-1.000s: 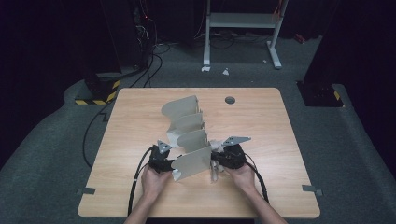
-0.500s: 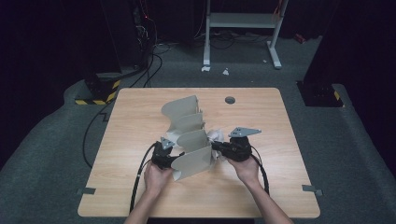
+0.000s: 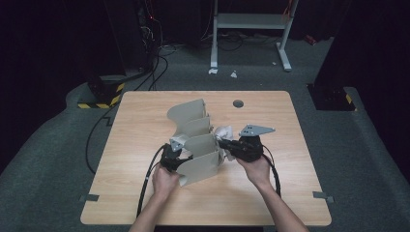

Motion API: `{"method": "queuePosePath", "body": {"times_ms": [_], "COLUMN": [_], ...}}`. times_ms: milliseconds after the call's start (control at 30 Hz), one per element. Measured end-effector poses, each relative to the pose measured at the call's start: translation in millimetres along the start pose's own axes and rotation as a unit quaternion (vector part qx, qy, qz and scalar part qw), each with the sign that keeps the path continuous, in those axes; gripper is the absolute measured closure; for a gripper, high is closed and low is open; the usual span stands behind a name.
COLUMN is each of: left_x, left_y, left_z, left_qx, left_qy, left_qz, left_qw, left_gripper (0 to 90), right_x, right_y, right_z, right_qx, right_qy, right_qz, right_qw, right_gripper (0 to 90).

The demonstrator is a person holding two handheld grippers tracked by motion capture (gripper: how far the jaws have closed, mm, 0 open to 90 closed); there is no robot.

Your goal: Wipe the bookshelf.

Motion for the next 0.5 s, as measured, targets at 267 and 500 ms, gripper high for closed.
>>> {"method": "queuePosePath", "body": {"times_ms": [267,500], "left_x": [0.1,0.1], "left_y": [0.0,0.0], "left_z": [-0.2,-0.2], "left_qx": [-0.001,0.0], "left_qy": [0.001,0.001], "left_qz": [0.0,0.0], "left_qw": [1.0,1.0], "left_gripper": [28.6,28.6], "right_x": [-7.6,-18.9], "right_y": [0.4,8.4], "right_z": [-16.7,-43.9], "right_qx": [-0.002,-0.023], "right_qy": [-0.027,-0.062], "right_qz": [-0.004,-0.01], "right_qw": [0.9996,0.9978], "right_gripper": [86.9,86.9]}}
Point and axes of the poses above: each handheld gripper's, and its own axes: x roughly backward along the jaws, z roughly out of its top, y roughly to its right, the point moved 1 cm from there along -x, roughly forward along the jaws, and after that the axes turned 14 degrees about y, right-handed, at the moved point
